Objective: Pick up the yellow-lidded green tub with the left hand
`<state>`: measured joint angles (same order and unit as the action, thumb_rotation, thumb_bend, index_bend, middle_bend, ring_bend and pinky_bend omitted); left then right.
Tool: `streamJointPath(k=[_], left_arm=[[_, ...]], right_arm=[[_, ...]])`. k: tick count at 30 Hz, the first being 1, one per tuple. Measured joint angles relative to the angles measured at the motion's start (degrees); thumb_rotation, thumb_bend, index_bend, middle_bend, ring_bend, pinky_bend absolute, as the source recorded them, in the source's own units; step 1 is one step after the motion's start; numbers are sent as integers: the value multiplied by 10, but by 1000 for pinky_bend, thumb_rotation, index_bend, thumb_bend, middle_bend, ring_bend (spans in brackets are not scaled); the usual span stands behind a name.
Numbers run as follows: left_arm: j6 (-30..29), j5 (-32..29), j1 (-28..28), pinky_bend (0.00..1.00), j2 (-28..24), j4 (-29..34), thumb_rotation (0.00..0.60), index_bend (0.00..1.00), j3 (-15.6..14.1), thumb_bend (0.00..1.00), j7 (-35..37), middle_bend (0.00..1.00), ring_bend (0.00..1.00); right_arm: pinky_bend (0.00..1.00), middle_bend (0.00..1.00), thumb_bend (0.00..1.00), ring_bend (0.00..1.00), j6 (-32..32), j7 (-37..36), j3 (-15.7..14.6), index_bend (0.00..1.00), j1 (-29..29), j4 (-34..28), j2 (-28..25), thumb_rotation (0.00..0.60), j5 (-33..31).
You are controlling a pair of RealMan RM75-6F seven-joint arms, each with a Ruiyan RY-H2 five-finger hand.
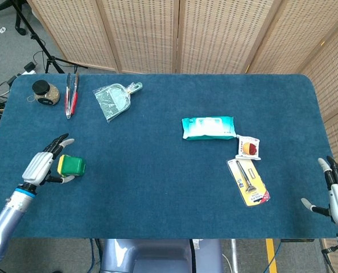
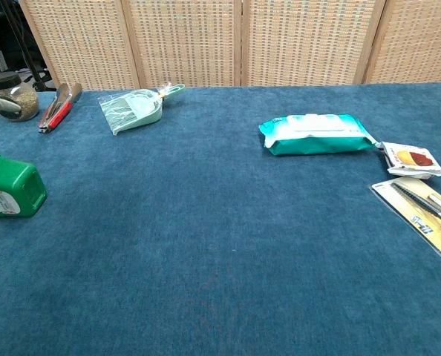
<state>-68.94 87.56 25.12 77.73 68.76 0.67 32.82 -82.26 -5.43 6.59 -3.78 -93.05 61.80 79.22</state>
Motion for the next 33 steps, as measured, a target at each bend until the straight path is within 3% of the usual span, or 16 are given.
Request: streamJointPath(k=[5, 11, 18, 25, 28, 33], left_arm=[[17, -18, 0, 136, -33, 56, 600, 118, 2, 91, -71, 0, 0], [71, -79, 22, 136, -56, 132, 600, 118, 15, 89, -239, 0, 0], [121, -226, 67, 136, -53, 213, 600, 118, 44, 97, -473, 0, 0], [137, -407, 124, 136, -41, 269, 600, 118, 47, 99, -675, 0, 8], [126, -474, 153, 150, -34, 296, 600, 139, 44, 104, -742, 55, 83], [88, -517, 179, 249, -20, 315, 600, 227, 37, 121, -796, 211, 253]], right_arm=[[0, 0, 0, 0, 0, -4, -1, 0, 1, -2, -3, 600, 2], [0, 0, 0, 0, -2, -11, -1, 0, 2, -5, -7, 600, 4], [0, 0, 0, 0, -1, -17, -1, 0, 2, -4, -9, 600, 5], [0, 0, 0, 0, 3, -27, -2, 0, 1, -2, -12, 600, 7], [0, 0, 0, 0, 4, -28, -2, 0, 1, -2, -12, 600, 6], [0, 0, 0, 0, 5, -29, -2, 0, 1, -3, -13, 600, 3]])
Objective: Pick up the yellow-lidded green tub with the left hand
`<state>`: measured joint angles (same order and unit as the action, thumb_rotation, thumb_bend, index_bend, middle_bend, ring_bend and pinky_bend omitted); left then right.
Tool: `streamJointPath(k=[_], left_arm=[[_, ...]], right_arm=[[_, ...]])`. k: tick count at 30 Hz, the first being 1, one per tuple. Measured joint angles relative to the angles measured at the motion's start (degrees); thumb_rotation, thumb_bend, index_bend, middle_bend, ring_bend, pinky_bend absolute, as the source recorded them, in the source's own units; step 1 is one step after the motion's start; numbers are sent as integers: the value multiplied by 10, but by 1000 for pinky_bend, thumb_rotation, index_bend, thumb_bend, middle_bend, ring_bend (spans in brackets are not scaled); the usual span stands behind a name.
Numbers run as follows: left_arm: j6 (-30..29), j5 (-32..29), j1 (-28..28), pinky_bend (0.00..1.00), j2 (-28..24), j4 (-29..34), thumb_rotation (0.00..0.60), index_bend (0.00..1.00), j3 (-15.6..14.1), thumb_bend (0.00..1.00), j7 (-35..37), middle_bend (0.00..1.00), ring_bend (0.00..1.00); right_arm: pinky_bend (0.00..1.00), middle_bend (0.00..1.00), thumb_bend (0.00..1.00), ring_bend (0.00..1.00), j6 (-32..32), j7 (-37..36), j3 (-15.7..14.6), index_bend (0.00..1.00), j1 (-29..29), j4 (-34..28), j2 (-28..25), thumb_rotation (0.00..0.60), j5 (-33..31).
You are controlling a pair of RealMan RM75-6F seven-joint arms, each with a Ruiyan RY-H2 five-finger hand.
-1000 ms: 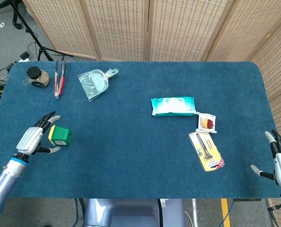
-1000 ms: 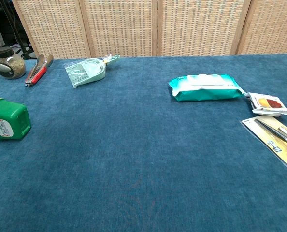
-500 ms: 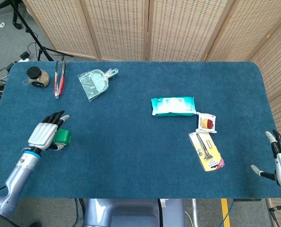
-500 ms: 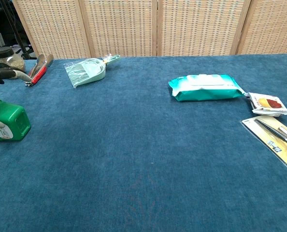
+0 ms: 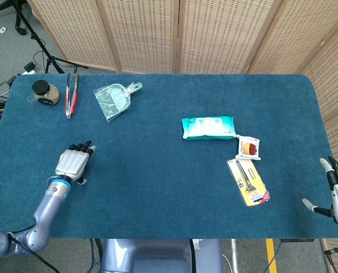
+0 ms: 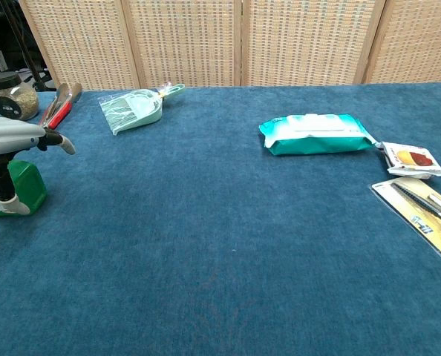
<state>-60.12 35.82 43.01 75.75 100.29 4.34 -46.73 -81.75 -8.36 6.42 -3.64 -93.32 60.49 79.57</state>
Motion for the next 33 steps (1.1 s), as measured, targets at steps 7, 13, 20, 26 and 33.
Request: streamJointPath(k=[7, 13, 20, 26, 33], left_arm=[[-33, -16, 9, 295, 17, -8, 600, 324, -5, 135, -21, 280, 310], [-38, -18, 13, 338, 23, -29, 600, 361, -11, 143, -29, 317, 342], [-30, -7, 10, 411, 30, -62, 600, 489, -15, 187, -10, 390, 401], [-19, 12, 7, 486, 31, -70, 600, 614, -18, 353, 8, 480, 485], [-17, 56, -6, 517, 13, -50, 600, 657, -7, 394, 73, 515, 521]], right_arm=[[0, 0, 0, 0, 3, 1, 0, 0, -1, 0, 0, 600, -2], [0, 0, 0, 0, 6, 3, 0, 0, -2, 0, 1, 600, -5], [0, 0, 0, 0, 10, 6, 0, 0, -4, 0, 3, 600, -8], [0, 0, 0, 0, 10, 2, 2, 0, -4, 1, 2, 600, -10], [0, 0, 0, 0, 13, -2, 1, 0, -5, 0, 1, 600, -9]])
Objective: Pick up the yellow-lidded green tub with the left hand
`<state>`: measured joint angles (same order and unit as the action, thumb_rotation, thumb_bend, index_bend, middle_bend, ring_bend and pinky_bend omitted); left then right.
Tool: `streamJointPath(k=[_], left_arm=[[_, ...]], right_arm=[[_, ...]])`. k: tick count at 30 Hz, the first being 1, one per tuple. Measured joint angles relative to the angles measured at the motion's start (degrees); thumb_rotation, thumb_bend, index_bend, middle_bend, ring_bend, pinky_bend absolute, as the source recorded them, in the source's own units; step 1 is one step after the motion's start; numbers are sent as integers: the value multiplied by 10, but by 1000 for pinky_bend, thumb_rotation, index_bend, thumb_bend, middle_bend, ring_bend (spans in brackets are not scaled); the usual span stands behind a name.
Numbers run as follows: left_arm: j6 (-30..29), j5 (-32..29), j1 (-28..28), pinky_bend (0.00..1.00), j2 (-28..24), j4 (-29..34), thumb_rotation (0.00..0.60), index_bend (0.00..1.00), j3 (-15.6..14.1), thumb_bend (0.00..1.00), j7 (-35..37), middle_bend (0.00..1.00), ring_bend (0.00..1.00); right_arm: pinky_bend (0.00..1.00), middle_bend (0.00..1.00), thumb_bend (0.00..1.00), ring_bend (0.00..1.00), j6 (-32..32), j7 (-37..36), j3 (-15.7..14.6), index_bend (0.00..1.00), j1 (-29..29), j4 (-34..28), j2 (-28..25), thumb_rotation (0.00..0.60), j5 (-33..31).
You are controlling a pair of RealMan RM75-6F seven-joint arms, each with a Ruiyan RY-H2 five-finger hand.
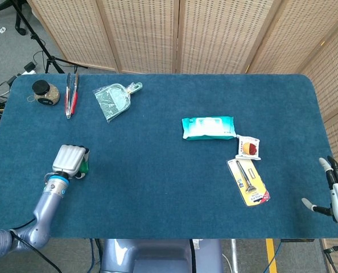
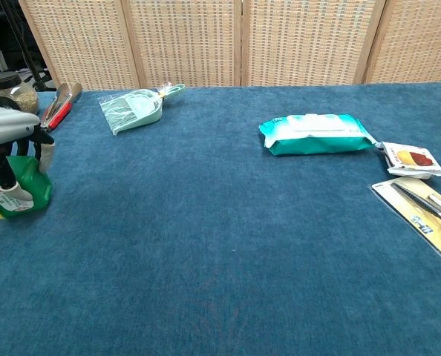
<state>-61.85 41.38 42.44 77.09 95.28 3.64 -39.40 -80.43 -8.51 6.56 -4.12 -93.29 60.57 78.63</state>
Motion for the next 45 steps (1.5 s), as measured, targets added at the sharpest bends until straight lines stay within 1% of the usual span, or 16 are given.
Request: streamJointPath(k=[5, 8, 11, 14, 17, 23, 27, 30, 33, 34, 36, 38, 40, 41, 43, 45], left_arm=[[6, 66, -20, 532, -20, 13, 600, 669, 15, 400, 113, 524, 534], [6, 122, -36, 533, -31, 13, 600, 670, 22, 383, 195, 524, 534], [2, 178, -53, 533, -34, 5, 600, 670, 28, 364, 284, 524, 534], [-13, 231, -70, 533, -27, -20, 600, 670, 30, 349, 397, 524, 533], [-40, 294, -87, 533, -2, -74, 600, 670, 27, 339, 534, 524, 533], [-97, 382, -118, 533, 88, -243, 600, 670, 26, 337, 815, 524, 533], [-113, 412, -132, 533, 157, -347, 600, 670, 26, 337, 919, 524, 533], [-115, 427, -138, 533, 194, -393, 600, 670, 24, 335, 951, 524, 533], [-112, 432, -140, 533, 209, -413, 600, 668, 22, 323, 956, 522, 532], [-110, 432, -141, 533, 211, -417, 600, 667, 21, 299, 955, 502, 529], [-107, 430, -142, 533, 214, -422, 600, 662, 21, 237, 947, 413, 485], [-103, 428, -143, 507, 216, -426, 600, 583, 21, 170, 934, 213, 319], [-98, 428, -143, 430, 216, -429, 600, 477, 19, 139, 921, 58, 163], [-94, 428, -143, 377, 215, -430, 600, 430, 16, 131, 913, 12, 98], [-78, 428, -142, 330, 210, -429, 600, 376, 10, 120, 895, 0, 35], [-61, 429, -142, 290, 199, -423, 600, 296, 3, 115, 874, 0, 8]], right_arm=[[0, 0, 0, 0, -1, 0, 0, 0, 0, -2, 0, 600, 2], [0, 0, 0, 0, 0, 0, -1, 0, 0, -1, 0, 600, 2], [0, 0, 0, 0, -1, 2, -1, 0, 0, 0, 1, 600, 3], [0, 0, 0, 0, -1, 7, -2, 0, -1, -1, 3, 600, 4], [0, 0, 0, 0, -2, 11, -3, 0, -1, -2, 4, 600, 5], [0, 0, 0, 0, -2, 15, -3, 0, -2, -2, 6, 600, 4], [0, 0, 0, 0, -2, 15, -2, 0, -1, -2, 6, 600, 2], [0, 0, 0, 0, -2, 13, -1, 0, -1, -2, 5, 600, 1], [0, 0, 0, 0, -1, 12, -1, 0, -1, -1, 4, 600, -1], [0, 0, 0, 0, 0, 11, -1, 0, -1, -1, 4, 600, -1], [0, 0, 0, 0, 0, 11, -1, 0, -2, -1, 4, 600, -1], [0, 0, 0, 0, 0, 10, -1, 0, -2, -1, 3, 600, -1], [0, 0, 0, 0, 1, 9, -1, 0, -2, -1, 3, 600, -1], [0, 0, 0, 0, 2, 8, -1, 0, -2, -1, 3, 600, -1], [0, 0, 0, 0, 2, 7, -2, 0, -2, -2, 3, 600, 0], [0, 0, 0, 0, -1, 7, -2, 0, -1, -3, 3, 600, 2]])
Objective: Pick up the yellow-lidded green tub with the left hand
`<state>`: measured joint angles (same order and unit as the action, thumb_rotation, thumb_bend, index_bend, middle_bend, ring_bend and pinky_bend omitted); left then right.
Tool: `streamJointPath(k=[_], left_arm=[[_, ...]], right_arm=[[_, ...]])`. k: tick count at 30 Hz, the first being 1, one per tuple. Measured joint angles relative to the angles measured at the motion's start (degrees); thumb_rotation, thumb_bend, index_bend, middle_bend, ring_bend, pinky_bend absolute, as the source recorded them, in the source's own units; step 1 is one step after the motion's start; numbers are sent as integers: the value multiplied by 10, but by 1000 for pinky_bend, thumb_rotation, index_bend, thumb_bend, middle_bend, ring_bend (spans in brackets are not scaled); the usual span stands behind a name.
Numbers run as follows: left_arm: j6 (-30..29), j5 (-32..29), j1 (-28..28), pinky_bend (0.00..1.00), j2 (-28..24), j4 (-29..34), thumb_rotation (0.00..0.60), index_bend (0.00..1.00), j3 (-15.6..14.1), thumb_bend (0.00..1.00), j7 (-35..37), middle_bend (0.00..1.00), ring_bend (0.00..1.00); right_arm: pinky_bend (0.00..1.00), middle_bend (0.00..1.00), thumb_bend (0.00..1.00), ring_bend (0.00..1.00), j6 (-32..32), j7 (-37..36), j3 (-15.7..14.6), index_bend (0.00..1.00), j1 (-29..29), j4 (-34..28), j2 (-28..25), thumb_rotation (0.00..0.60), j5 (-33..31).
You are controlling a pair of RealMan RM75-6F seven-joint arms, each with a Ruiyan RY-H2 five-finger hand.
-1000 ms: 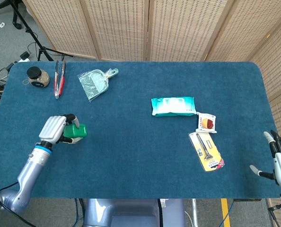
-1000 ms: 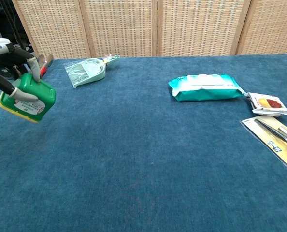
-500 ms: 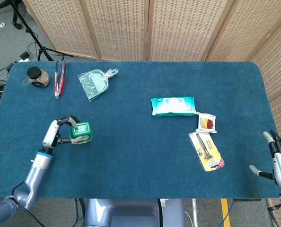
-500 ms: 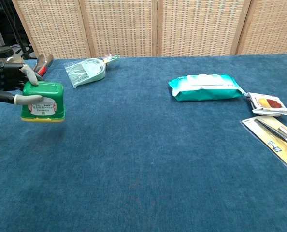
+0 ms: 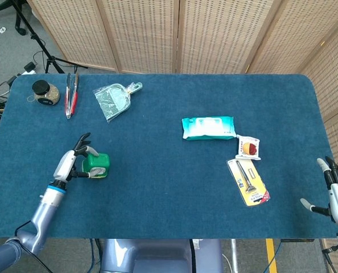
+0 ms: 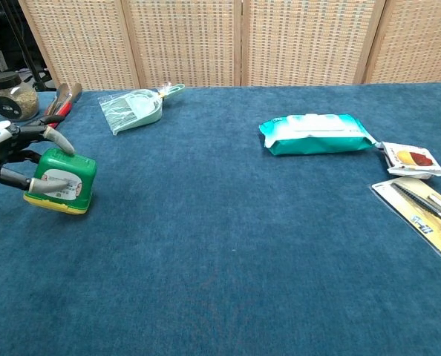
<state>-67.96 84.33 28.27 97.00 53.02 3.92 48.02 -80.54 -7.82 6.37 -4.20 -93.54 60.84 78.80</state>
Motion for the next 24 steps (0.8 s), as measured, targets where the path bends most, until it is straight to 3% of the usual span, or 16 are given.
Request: streamJointPath(k=[2, 4, 17, 24], left_arm=[[6, 1, 0, 204, -11, 10, 600, 98, -5, 106, -16, 0, 0], [7, 3, -2, 152, -24, 24, 600, 7, -8, 89, -25, 0, 0], [-131, 39, -50, 33, -118, 124, 600, 0, -9, 21, -87, 0, 0], [-130, 16, -74, 0, -194, 211, 600, 0, -9, 0, -239, 0, 0]], right_arm=[[0, 0, 0, 0, -1, 0, 0, 0, 1, -1, 0, 600, 1], [0, 0, 0, 0, -3, 0, 0, 0, 1, -1, 0, 600, 1], [0, 0, 0, 0, -11, 1, -3, 0, 5, -6, -2, 600, 10], [0, 0, 0, 0, -18, 9, -5, 0, 6, -5, -1, 600, 16]])
